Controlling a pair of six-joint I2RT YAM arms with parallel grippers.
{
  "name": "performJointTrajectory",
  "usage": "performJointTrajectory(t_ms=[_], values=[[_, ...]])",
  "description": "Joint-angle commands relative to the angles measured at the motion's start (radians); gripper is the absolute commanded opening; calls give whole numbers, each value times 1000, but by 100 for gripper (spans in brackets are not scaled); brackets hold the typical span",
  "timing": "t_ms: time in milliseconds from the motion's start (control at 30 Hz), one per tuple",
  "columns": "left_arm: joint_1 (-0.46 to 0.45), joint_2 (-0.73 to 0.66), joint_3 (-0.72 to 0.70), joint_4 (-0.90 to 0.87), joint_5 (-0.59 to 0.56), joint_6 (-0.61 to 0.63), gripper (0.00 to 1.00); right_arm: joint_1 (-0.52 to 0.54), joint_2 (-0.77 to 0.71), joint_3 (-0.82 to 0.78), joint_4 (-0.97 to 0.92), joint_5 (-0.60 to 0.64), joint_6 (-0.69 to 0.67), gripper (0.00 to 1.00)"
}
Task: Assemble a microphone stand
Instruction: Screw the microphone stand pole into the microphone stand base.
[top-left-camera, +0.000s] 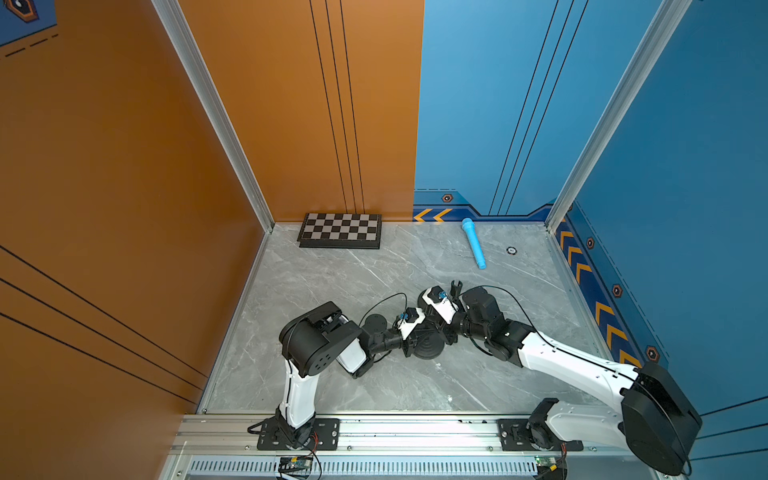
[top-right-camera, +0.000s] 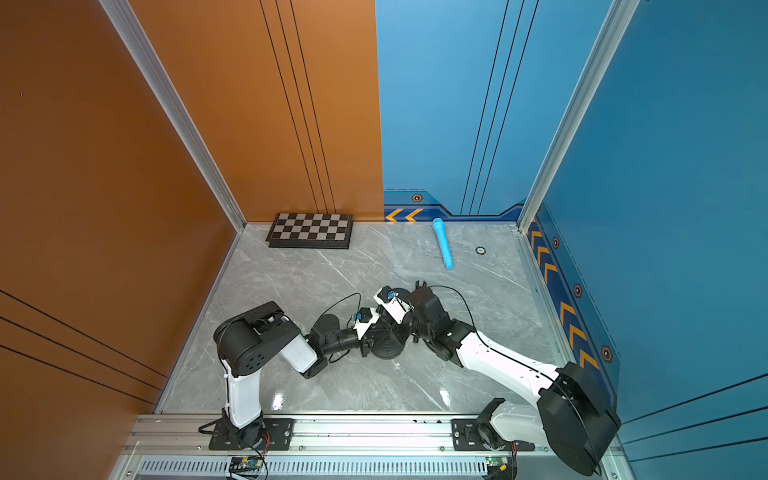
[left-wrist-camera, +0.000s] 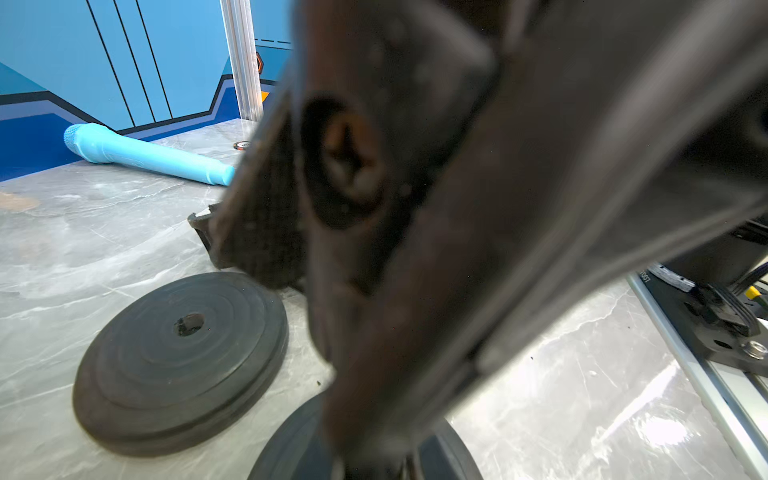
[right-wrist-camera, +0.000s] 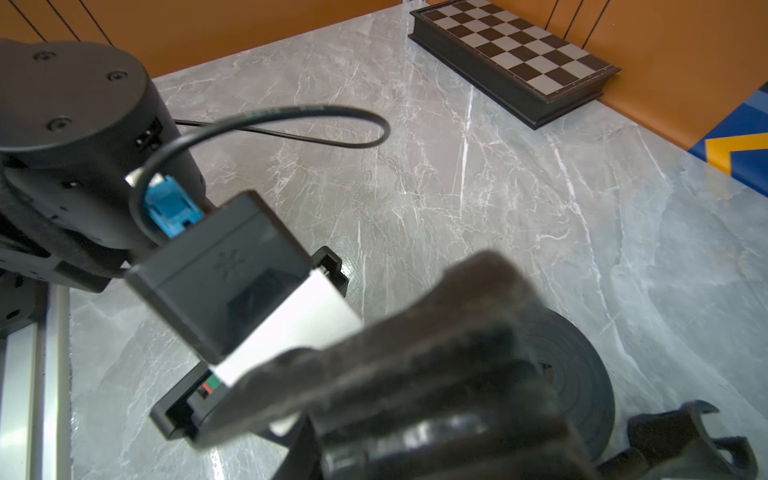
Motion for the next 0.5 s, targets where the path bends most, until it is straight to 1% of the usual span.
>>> performJointTrajectory(t_ms=[0, 67, 133, 167, 200, 233, 267, 333, 367, 400, 467], values=[[-10, 32, 18, -36, 13, -32, 21, 115, -2, -68, 75, 488, 208, 0], [-13, 42, 23, -36, 6, -37, 21, 233, 18, -88, 86, 768, 335, 0], [-15, 48, 28, -36, 2, -43, 22, 313, 54, -91, 90, 929, 454, 0], [-16, 50, 28, -36, 2, -44, 22, 347, 81, -79, 77, 989, 511, 0], [-15, 52, 29, -36, 0, -45, 22, 367, 104, -65, 59, 1015, 550, 0], [-15, 54, 30, -36, 0, -46, 22, 382, 134, -46, 39, 1019, 582, 0], [-14, 54, 29, -36, 0, -45, 22, 387, 154, -30, 29, 997, 595, 0], [-15, 56, 32, -36, 1, -45, 22, 384, 166, -20, 33, 925, 565, 0], [-14, 56, 30, -35, 3, -44, 21, 380, 158, -19, 35, 884, 541, 5], [-14, 57, 30, -36, 6, -41, 21, 371, 145, -22, 41, 833, 514, 13], [-13, 56, 29, -35, 14, -37, 19, 331, 93, -28, 38, 654, 406, 22]])
